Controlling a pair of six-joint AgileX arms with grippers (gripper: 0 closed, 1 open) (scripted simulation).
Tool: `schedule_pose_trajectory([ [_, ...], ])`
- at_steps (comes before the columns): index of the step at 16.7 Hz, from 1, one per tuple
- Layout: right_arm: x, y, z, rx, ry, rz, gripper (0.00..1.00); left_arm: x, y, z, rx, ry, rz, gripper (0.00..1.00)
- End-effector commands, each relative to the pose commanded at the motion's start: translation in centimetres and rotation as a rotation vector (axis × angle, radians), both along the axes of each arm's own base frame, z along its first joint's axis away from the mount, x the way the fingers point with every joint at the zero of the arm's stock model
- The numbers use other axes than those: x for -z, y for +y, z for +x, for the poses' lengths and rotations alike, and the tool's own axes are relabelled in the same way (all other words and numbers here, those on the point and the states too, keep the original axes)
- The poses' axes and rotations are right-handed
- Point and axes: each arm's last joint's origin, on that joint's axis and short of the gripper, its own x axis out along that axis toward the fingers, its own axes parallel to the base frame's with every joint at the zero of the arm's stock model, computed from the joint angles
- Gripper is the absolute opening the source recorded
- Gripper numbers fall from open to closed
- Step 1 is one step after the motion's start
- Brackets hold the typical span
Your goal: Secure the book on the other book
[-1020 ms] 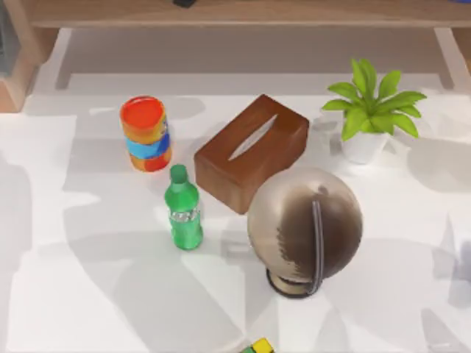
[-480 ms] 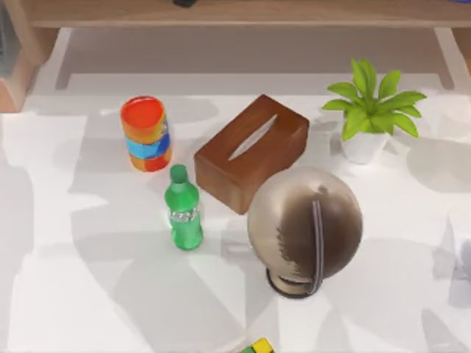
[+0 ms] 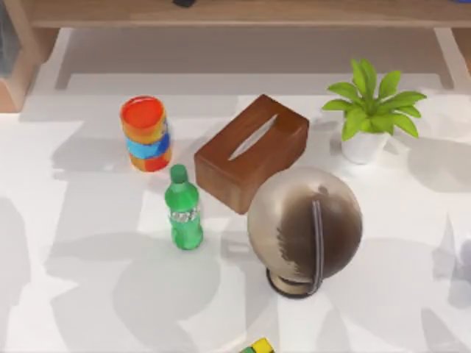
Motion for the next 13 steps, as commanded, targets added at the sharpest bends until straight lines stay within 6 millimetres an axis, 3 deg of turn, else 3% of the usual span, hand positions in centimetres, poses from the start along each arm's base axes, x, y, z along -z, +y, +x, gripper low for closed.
schedule_pose_trajectory([
  [3, 0.0, 0.0, 0.0, 0.000, 0.000, 0.000, 1.00, -0.1, 2.1, -3.4, -0.069, 0.049, 0.320, 0.00],
  [6, 0.0, 0.0, 0.0, 0.000, 0.000, 0.000, 1.00, 2.0, 3.6, -6.2, -0.103, 0.152, 0.609, 0.00],
  [9, 0.0, 0.0, 0.0, 0.000, 0.000, 0.000, 1.00, 6.1, 4.5, -8.3, -0.074, 0.284, 0.821, 0.00],
  [13, 0.0, 0.0, 0.0, 0.000, 0.000, 0.000, 1.00, 13.2, 4.3, -10.5, 0.049, 0.452, 0.943, 0.00],
])
